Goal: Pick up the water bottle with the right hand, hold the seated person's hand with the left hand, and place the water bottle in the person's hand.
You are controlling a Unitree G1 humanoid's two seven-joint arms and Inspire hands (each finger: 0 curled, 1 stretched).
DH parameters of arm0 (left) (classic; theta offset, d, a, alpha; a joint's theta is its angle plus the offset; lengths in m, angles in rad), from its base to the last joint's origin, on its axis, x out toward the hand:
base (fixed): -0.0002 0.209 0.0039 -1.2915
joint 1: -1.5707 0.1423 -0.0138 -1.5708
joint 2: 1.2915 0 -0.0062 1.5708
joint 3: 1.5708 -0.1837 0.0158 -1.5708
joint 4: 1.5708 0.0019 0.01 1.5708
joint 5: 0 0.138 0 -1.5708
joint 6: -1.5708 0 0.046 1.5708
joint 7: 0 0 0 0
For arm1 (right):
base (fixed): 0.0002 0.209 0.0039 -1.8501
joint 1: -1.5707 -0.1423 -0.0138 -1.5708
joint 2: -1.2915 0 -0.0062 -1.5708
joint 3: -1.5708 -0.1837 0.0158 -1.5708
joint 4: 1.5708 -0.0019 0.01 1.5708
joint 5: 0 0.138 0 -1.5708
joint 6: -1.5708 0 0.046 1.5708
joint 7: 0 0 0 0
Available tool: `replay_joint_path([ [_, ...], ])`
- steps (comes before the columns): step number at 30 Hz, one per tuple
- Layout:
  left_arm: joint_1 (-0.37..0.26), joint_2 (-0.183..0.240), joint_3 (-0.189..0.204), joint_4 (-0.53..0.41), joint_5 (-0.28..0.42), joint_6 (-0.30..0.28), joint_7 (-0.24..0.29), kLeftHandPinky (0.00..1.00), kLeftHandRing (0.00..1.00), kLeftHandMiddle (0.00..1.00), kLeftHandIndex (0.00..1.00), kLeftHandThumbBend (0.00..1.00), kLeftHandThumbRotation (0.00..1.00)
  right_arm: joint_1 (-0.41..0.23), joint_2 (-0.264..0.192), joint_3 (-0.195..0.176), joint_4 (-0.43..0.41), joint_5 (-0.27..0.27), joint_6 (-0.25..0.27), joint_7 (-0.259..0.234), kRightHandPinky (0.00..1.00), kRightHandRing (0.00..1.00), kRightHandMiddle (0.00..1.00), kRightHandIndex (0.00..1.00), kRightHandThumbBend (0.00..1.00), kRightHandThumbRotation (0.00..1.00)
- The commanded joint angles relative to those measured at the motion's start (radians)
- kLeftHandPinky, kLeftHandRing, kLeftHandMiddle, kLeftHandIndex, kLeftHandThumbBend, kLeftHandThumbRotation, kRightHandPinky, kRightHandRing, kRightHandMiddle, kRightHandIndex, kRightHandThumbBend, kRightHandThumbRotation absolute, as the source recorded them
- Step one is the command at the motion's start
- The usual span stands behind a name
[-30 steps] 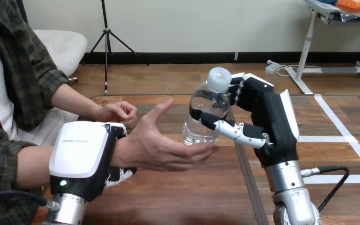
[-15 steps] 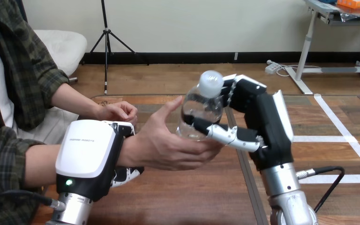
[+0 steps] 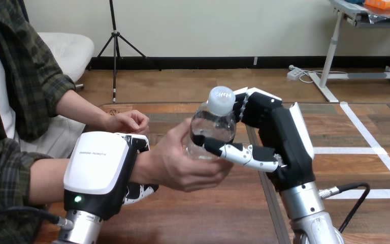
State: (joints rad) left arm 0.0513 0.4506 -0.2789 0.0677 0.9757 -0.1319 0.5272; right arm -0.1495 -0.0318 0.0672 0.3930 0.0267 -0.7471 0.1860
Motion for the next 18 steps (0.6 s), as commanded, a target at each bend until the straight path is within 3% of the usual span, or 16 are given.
replay_joint_path([
  [1,-0.04,-0.003,0.012,-0.002,0.001,0.014,0.006,0.21,0.23,0.27,0.28,0.83,0.0,-0.022,0.013,0.025,-0.07,0.026,-0.011,0.03,0.35,0.41,0.47,0.5,0.65,0.0],
  [18,-0.042,0.004,0.015,0.01,-0.004,0.004,0.006,0.2,0.23,0.27,0.28,0.82,0.0,0.027,0.009,0.08,-0.117,0.032,0.007,0.1,0.35,0.41,0.47,0.5,0.64,0.0],
])
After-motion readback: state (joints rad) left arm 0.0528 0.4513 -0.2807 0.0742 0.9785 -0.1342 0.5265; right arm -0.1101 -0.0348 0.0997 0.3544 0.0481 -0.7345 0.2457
